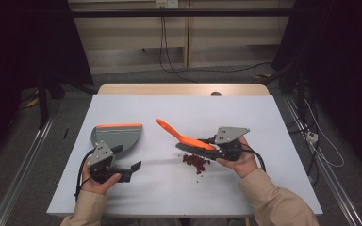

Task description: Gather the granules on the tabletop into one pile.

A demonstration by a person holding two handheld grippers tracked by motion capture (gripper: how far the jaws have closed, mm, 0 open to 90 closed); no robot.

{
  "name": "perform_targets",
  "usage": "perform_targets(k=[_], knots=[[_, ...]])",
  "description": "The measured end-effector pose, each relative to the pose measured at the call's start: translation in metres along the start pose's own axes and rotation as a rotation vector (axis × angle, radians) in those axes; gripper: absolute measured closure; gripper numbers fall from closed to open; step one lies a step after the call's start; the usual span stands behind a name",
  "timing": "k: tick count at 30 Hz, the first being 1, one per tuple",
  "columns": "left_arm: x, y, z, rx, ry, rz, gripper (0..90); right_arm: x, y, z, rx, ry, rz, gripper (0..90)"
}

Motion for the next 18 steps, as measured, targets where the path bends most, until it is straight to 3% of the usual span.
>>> perform_targets(k=[3, 6, 12, 14, 18], knots=[[0.000, 0.000, 0.000, -0.002, 0.002, 0.000, 5.6, 0.007, -0.003, 0.008, 0.037, 0.063, -0.028, 71.4], [0.000, -0.001, 0.000, -0.002, -0.002, -0.004, 5.6, 0.012, -0.004, 0.021, 0.061, 0.094, -0.035, 71.4], [0.000, -0.003, 0.002, 0.003, -0.005, -0.005, 5.6, 0.001, 0.002, 0.053, 0.161, 0.226, -0.023, 71.4], [-0.001, -0.003, 0.002, 0.003, -0.007, -0.004, 5.6, -0.002, 0.004, 0.062, 0.193, 0.247, -0.014, 71.4], [0.000, -0.002, 0.002, 0.002, 0.000, -0.002, 5.6, -0.009, 0.014, 0.064, 0.194, 0.217, 0.020, 71.5]])
Point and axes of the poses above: each handheld gripper's, and its own axes: y roughly forward along the jaws, x roughly out of its top, z roughly to its left, the point moved 9 cm from there along y, roughly forward along the jaws, and after that the axes turned 7 degrees about -x, right-handed, at the moved point
